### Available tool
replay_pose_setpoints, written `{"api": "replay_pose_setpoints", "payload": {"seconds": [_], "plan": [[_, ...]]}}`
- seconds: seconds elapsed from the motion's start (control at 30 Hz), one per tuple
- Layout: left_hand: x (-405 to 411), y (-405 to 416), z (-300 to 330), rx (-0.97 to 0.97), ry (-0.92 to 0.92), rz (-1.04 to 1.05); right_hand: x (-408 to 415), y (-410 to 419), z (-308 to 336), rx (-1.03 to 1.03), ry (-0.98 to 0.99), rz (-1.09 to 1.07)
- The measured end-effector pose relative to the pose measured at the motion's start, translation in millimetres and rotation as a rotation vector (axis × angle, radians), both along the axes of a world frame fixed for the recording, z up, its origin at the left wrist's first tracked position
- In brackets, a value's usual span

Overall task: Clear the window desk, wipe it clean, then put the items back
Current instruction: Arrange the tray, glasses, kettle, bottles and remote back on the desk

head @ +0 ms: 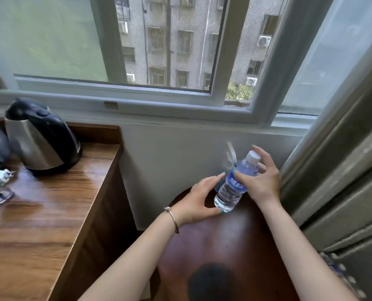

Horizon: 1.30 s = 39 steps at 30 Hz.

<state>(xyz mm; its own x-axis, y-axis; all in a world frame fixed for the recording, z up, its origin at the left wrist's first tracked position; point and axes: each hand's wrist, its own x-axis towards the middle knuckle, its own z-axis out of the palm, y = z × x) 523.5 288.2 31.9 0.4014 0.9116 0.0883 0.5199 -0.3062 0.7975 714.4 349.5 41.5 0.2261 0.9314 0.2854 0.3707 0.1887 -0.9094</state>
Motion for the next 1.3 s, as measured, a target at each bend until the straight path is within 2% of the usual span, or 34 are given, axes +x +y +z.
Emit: {"api": "replay_pose_setpoints", "payload": {"seconds": [0.27, 0.4, 0.47, 0.6, 0.83, 1.0, 1.3], "plan": [[-70, -49, 41, 0.081, -0.293, 0.166, -108, -64, 86, 0.114, 0.06, 0.202], [-114, -83, 57, 0.085, -0.524, 0.233, -165, -101, 110, 0.172, 0.022, 0.286], [-139, -103, 67, 0.133, -0.566, 0.293, -195, -120, 121, 0.197, 0.005, 0.344], [-197, -143, 81, 0.234, -0.603, 0.422, -262, -155, 138, 0.245, 0.017, 0.472], [-305, -210, 89, 0.269, -0.623, 0.544, -380, -204, 140, 0.248, 0.049, 0.628], [-378, -256, 89, 0.285, -0.581, 0.653, -457, -232, 138, 0.216, 0.065, 0.789], [-490, -320, 89, 0.292, -0.375, 0.922, -583, -271, 142, 0.174, 0.068, 1.026]]}}
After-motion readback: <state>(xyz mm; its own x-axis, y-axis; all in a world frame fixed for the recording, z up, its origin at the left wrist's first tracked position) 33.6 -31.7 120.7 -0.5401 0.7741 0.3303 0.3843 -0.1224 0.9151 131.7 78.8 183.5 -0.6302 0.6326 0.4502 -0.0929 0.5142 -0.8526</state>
